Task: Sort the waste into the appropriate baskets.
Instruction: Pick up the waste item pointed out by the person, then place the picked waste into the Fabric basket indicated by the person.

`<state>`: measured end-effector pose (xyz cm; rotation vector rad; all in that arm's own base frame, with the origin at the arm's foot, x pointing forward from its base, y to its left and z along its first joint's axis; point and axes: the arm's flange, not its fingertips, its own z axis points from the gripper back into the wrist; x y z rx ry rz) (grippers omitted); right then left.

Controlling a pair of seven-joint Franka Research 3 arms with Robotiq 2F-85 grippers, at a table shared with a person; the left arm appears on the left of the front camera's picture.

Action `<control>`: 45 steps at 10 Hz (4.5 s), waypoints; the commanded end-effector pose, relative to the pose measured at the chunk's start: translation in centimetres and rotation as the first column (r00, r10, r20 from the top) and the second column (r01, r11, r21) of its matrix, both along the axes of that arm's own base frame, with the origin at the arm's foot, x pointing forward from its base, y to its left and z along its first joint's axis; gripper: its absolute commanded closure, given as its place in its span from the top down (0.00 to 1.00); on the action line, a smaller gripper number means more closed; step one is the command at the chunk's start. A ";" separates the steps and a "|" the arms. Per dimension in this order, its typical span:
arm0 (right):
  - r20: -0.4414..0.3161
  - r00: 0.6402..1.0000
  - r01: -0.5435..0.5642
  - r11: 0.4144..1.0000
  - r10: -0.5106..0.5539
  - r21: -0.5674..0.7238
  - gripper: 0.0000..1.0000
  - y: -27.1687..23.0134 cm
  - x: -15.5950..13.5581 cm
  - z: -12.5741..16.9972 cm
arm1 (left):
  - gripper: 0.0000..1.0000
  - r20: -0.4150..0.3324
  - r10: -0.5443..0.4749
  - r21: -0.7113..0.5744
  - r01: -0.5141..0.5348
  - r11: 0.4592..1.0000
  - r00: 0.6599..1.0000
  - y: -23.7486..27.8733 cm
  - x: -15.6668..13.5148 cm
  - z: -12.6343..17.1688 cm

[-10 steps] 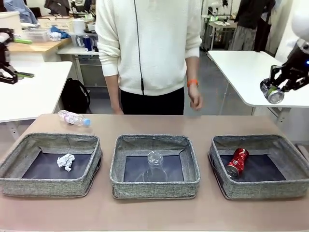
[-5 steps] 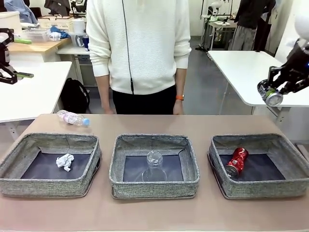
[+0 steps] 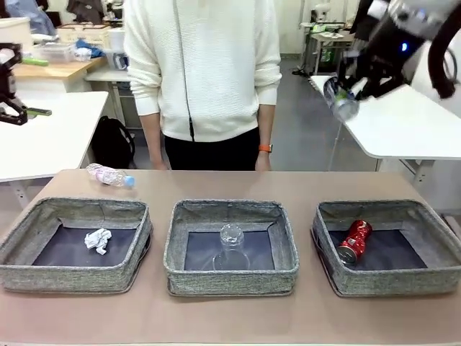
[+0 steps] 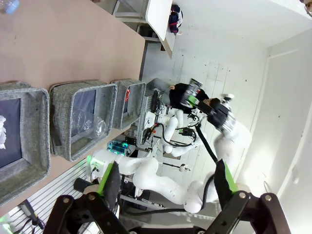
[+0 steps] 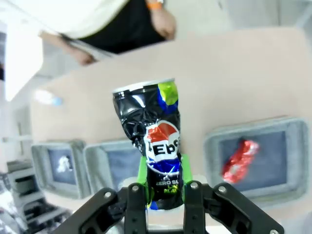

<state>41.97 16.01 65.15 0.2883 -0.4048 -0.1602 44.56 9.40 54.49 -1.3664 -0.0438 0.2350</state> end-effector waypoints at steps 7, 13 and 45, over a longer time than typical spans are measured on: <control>-0.161 0.979 -0.147 0.980 0.125 -0.135 0.29 21.9 -6.0 7.5 | 1.00 0.008 -0.002 -0.014 0.002 1.000 1.000 0.0 -0.2 0.3; -0.069 0.994 -0.093 0.977 0.081 -0.191 0.29 22.0 -6.9 11.7 | 1.00 0.008 -0.002 -0.014 0.002 1.000 1.000 0.0 -0.2 0.3; -0.070 0.991 -0.126 0.975 0.115 -0.183 0.29 20.9 -7.1 11.5 | 1.00 0.008 -0.002 -0.014 0.002 1.000 1.000 0.0 -0.2 0.3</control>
